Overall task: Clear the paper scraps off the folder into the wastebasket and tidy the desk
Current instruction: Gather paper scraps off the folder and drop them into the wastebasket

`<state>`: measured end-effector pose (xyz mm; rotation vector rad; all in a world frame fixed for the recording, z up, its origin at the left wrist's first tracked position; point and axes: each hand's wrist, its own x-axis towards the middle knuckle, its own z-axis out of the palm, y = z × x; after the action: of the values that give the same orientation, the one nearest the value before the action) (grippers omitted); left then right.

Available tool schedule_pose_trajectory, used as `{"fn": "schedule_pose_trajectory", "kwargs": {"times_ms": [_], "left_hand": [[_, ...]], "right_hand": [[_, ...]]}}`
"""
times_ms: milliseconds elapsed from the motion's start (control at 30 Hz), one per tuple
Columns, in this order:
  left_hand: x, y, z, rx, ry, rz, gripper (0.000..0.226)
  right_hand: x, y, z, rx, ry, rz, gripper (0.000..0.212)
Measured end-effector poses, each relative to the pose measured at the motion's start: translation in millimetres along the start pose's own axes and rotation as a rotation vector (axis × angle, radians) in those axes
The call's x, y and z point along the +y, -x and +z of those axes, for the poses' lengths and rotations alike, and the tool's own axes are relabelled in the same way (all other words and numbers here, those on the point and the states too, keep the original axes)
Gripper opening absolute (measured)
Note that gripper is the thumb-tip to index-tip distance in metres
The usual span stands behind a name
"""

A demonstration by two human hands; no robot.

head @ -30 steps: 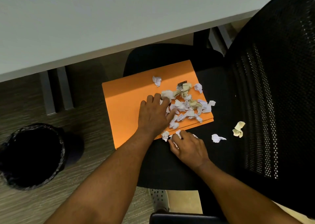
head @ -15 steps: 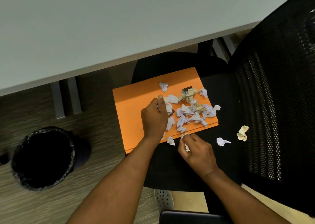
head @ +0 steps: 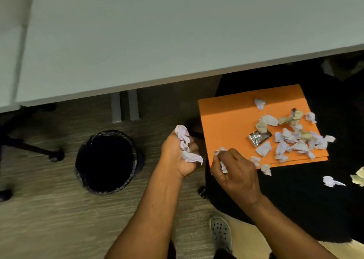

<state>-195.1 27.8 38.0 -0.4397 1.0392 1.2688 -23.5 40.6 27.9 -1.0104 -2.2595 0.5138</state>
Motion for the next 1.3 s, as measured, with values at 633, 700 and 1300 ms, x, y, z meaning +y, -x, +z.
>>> {"fn": "schedule_pose_trajectory", "kwargs": {"times_ms": [633,700,1300], "left_hand": [[125.9,-21.5,-369.3,0.833,0.034,0.411,0.029],[127.0,-42.9,-385.1,0.861,0.022,0.442,0.028],[68.1,-111.0,-471.4,0.97,-1.36,0.473,0.058]], "right_hand": [[-178.2,10.8,365.4,-0.331,-0.319,-0.235,0.019],[-174.1,15.0,395.2,-0.371,-0.318,-0.225,0.02],[-138.9,41.1,483.0,-0.987,0.357,-0.31,0.056]]}}
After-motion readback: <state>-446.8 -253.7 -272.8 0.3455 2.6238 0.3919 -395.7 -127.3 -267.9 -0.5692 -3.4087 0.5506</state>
